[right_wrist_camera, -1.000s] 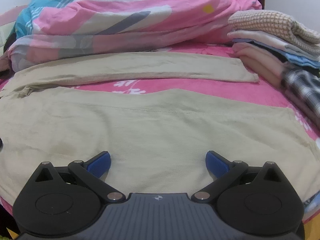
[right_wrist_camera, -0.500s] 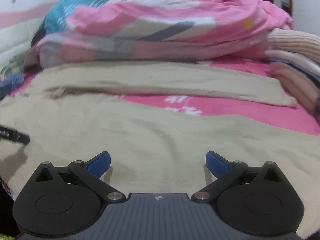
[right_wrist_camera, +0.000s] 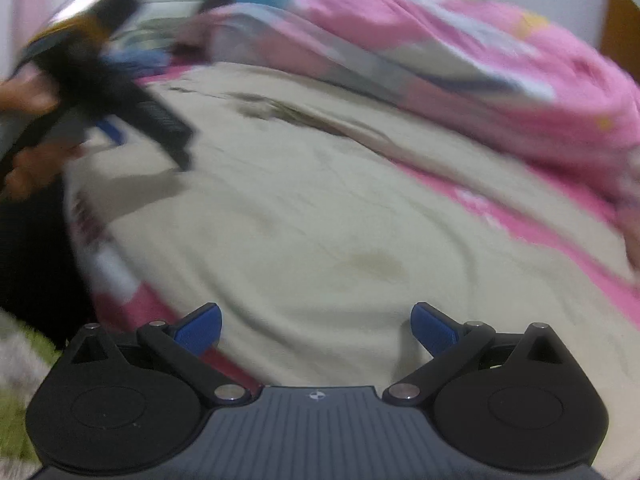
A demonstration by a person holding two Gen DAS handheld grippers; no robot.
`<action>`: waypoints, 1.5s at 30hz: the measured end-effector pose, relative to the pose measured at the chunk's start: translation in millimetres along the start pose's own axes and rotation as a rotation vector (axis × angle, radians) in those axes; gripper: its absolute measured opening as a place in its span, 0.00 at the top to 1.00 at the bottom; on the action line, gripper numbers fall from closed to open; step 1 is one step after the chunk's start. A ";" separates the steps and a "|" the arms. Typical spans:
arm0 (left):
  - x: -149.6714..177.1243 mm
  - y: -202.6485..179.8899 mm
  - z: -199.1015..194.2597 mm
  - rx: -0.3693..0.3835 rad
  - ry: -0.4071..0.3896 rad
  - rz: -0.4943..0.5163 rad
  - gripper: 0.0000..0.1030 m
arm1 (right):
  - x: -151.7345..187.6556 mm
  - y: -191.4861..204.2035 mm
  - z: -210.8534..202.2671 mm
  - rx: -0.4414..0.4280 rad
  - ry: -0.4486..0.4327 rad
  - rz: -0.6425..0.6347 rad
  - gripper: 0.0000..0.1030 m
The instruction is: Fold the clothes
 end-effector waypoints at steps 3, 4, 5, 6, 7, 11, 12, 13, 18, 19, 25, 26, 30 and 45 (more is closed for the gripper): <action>0.1 0.3 0.2 0.003 0.001 -0.005 0.00 | -11.5 -2.3 1.0 0.048 -0.023 -0.021 0.00; 0.1 0.4 0.3 0.004 0.001 -0.006 0.00 | -14.9 -5.6 3.5 0.060 -0.026 -0.013 0.00; 0.2 0.3 0.3 0.005 0.001 -0.008 0.00 | -18.0 -9.4 6.7 0.070 -0.028 -0.002 0.00; 0.4 0.4 0.3 0.006 0.002 -0.009 0.00 | -21.1 -13.1 9.9 0.081 -0.029 0.009 0.00; 0.4 0.6 0.4 0.007 0.002 -0.009 0.00 | -23.5 -16.2 12.6 0.087 -0.032 0.020 0.00; 0.6 1.4 0.8 0.011 0.001 -0.013 0.00 | -29.4 -25.3 23.0 0.094 -0.037 0.072 0.00; 0.6 1.3 0.8 0.011 0.001 -0.013 0.00 | -30.1 -27.0 26.3 0.092 -0.035 0.091 0.00; 0.7 1.1 0.9 0.011 0.000 -0.013 0.00 | -29.8 -28.9 28.3 0.092 -0.032 0.111 0.00; 0.1 0.9 1.6 0.013 0.002 -0.013 0.00 | -18.8 -37.2 45.3 0.067 0.013 0.233 0.00; 0.1 0.9 1.7 0.013 0.002 -0.013 0.00 | -15.9 -38.7 48.5 0.059 0.022 0.257 0.00; 1.2 0.1 1.9 0.010 -0.005 -0.013 0.00 | -12.8 -38.5 51.2 0.055 0.023 0.279 0.00; 1.3 0.1 2.1 0.010 -0.006 -0.014 0.00 | -12.6 -38.5 51.5 0.055 0.023 0.281 0.00; 1.5 0.7 2.7 0.015 -0.015 -0.026 0.00 | -12.4 -38.3 51.6 0.055 0.026 0.286 0.00; -1.9 1.3 6.3 0.016 -0.007 -0.047 0.00 | -12.1 -36.2 52.7 0.052 0.032 0.295 0.00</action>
Point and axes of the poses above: each gripper's, at about its wrist camera, not at the fingertips, and z roughly the way its jaws point, y to its left, x to its underside, the point moved 10 cm from there along z, roughly the way its jaws point, and after that the axes turned 1 degree about x, right-handed, at the moved point
